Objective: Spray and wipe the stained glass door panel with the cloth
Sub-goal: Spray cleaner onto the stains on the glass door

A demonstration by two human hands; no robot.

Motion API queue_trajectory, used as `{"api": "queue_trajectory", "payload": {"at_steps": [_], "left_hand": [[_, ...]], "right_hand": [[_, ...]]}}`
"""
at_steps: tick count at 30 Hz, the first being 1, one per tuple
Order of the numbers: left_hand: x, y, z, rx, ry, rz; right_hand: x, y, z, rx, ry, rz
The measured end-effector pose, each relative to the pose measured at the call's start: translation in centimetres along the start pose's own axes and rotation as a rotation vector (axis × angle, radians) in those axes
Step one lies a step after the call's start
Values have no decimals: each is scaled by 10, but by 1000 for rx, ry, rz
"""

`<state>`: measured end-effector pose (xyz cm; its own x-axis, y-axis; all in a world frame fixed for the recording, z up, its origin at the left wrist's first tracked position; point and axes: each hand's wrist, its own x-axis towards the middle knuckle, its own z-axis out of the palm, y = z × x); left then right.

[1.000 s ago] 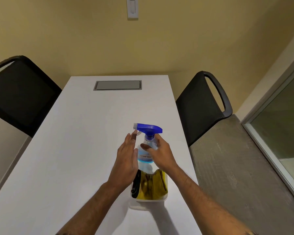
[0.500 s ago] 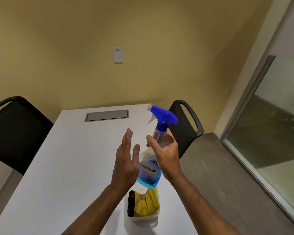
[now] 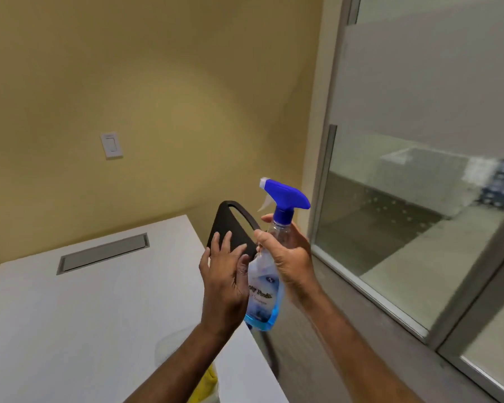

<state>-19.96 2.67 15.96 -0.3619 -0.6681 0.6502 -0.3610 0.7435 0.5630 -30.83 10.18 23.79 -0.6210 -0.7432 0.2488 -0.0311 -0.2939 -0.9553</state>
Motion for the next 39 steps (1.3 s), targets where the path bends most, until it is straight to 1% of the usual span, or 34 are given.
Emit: {"api": "queue_trajectory", "payload": {"at_steps": [4, 7, 10, 15, 21, 31, 34, 39], "left_hand": [[15, 53, 36, -6, -2, 101], [19, 99, 69, -39, -8, 150], [18, 153, 108, -73, -49, 203], [14, 248, 176, -71, -90, 331], [-1, 356, 255, -143, -156, 471], [-13, 504, 384, -387, -250, 641], [-12, 540, 423, -436, -259, 693], [11, 594, 492, -469, -245, 778]], "right_hand": [[4, -31, -69, 5, 36, -88], [-2, -51, -129, 39, 72, -113], [-14, -73, -197, 75, 157, -115], [-33, -105, -313, 4, 301, -163], [-65, -146, -443, -38, 427, -210], [-108, -192, -612, -107, 668, -242], [-107, -199, -655, -147, 736, -261], [-86, -212, -717, -207, 781, -310]]}}
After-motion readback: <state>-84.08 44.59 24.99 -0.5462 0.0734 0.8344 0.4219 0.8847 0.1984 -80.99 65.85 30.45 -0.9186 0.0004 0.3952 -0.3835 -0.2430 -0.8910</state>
